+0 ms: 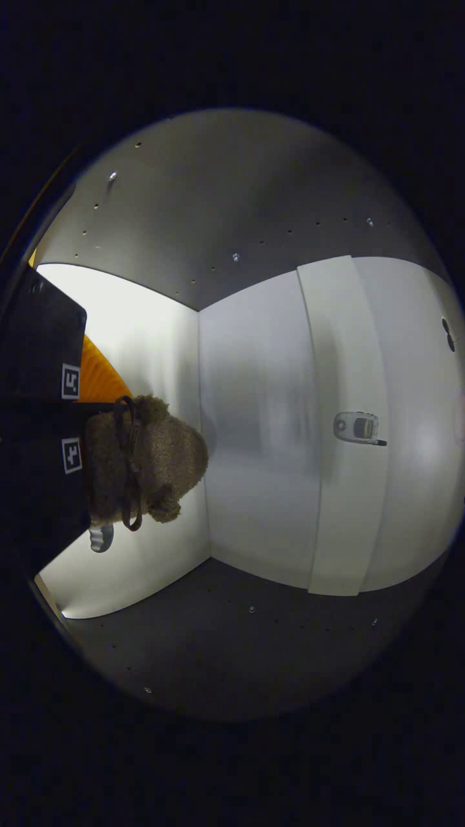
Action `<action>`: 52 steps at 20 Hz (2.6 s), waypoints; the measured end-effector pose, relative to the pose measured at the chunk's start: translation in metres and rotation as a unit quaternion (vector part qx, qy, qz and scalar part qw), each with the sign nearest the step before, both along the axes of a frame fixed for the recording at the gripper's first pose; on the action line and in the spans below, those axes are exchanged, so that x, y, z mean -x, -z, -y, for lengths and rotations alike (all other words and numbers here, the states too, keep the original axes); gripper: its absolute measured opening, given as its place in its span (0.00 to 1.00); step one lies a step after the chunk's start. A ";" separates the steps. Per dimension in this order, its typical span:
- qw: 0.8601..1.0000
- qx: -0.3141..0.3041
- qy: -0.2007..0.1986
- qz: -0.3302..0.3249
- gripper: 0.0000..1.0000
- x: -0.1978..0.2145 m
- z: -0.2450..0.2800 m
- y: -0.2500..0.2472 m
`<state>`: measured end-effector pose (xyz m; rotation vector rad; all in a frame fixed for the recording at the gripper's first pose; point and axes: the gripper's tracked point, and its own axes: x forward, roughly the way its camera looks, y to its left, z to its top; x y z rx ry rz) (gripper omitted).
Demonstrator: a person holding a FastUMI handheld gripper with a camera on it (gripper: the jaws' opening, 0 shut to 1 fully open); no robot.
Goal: Open the shoe cabinet door, grab the shoes and put them into the shoe cabinet, then close the shoe cabinet door.
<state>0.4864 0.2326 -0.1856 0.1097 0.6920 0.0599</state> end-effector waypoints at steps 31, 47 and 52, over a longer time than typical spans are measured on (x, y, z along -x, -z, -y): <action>0.976 -0.023 0.000 0.215 0.98 0.148 0.048 -0.181; 0.950 0.017 0.017 0.312 0.97 0.401 0.102 -0.241; 0.940 0.018 0.048 0.337 0.97 0.457 0.158 -0.269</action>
